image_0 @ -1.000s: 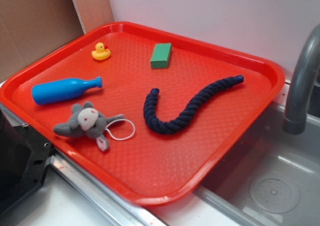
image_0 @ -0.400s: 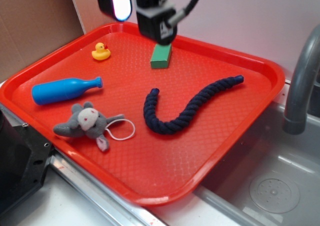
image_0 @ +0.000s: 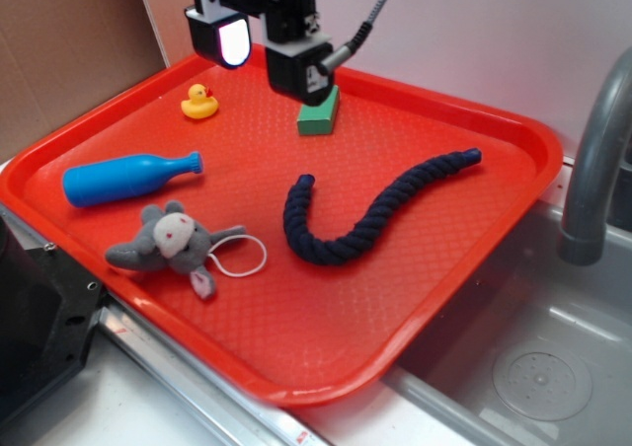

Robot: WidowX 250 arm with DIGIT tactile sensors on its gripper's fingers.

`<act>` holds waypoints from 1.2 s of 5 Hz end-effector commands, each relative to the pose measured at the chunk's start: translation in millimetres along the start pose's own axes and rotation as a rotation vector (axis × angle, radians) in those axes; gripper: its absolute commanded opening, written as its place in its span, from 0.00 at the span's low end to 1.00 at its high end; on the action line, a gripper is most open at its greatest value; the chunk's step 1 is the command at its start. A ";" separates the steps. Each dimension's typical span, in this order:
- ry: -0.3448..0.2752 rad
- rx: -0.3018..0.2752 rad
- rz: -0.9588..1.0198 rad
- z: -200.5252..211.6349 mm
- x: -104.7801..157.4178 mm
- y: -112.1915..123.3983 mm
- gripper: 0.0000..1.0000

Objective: Grab the blue rope.

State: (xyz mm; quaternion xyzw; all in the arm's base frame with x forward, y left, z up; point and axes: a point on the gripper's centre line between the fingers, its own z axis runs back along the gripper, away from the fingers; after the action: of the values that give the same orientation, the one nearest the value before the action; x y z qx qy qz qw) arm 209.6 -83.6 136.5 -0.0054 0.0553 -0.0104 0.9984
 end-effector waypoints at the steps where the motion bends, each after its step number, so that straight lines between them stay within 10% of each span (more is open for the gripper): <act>1: -0.062 -0.017 -0.007 12.9 -3.0 -2.3 1.00; 4: -0.079 -0.078 -0.082 26.9 27.2 -63.5 1.00; 6: -0.062 0.025 -0.043 -22.2 37.7 -56.1 1.00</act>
State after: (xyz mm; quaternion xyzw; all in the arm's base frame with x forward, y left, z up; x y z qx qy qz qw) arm 244.4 -141.1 101.7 0.0166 0.0449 -0.0408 0.9980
